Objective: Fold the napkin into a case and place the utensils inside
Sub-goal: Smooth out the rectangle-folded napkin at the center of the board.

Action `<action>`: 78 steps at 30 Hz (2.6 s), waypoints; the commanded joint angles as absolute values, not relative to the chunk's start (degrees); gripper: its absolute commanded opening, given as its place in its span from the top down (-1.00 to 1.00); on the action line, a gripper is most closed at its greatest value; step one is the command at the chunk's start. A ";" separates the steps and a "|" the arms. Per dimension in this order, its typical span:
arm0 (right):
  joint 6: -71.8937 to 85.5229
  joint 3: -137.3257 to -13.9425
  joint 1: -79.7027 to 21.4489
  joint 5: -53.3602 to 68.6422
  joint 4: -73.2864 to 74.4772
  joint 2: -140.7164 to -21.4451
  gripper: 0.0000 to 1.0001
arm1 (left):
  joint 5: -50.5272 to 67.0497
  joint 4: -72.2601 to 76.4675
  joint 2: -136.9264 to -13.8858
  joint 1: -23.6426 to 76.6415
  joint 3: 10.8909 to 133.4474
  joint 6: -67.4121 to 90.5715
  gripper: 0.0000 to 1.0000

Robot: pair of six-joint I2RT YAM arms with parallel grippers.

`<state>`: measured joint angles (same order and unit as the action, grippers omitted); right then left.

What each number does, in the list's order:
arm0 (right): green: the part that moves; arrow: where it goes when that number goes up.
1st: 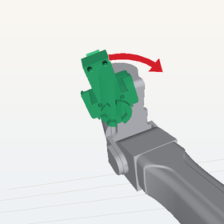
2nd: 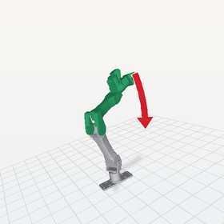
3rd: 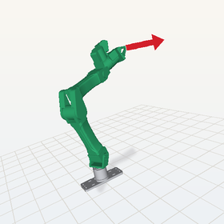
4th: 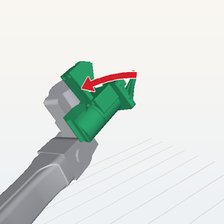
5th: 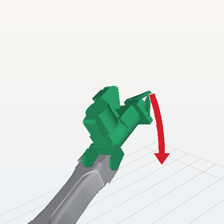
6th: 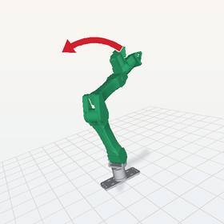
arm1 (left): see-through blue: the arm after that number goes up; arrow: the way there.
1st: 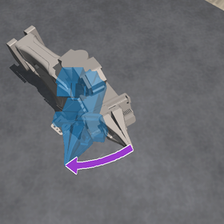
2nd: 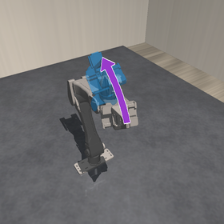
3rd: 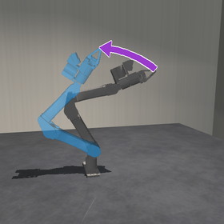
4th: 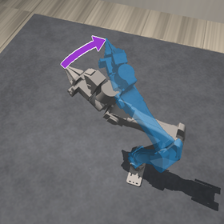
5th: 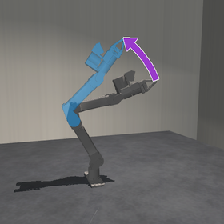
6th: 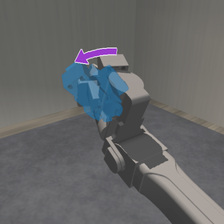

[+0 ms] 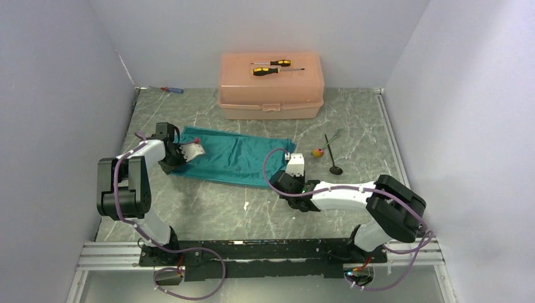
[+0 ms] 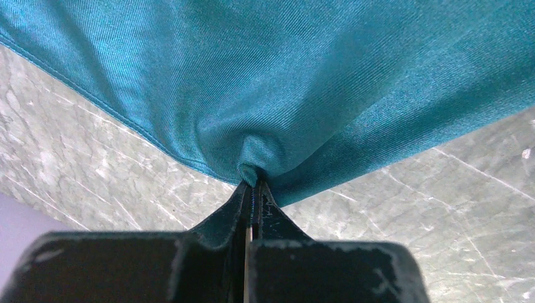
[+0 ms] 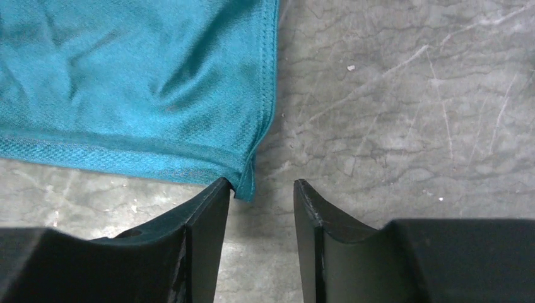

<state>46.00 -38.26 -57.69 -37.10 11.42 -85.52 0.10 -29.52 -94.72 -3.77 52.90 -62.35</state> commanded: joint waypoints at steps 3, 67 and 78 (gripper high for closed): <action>43.65 -38.73 -57.92 -39.52 5.33 -85.80 0.47 | 0.09 -30.54 -98.27 -4.95 51.80 -62.93 0.95; 52.99 -39.92 -51.75 -22.90 13.36 -87.56 0.46 | 6.51 -41.37 -92.42 -5.74 59.92 -63.65 0.32; 50.15 -36.63 -51.77 -23.44 22.11 -76.75 0.17 | 6.17 -45.16 -92.63 -7.39 64.71 -65.91 0.13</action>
<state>51.79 -37.15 -51.79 -22.39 16.82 -81.12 5.87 -42.89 -94.78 -7.27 61.91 -64.03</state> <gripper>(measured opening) 0.274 0.405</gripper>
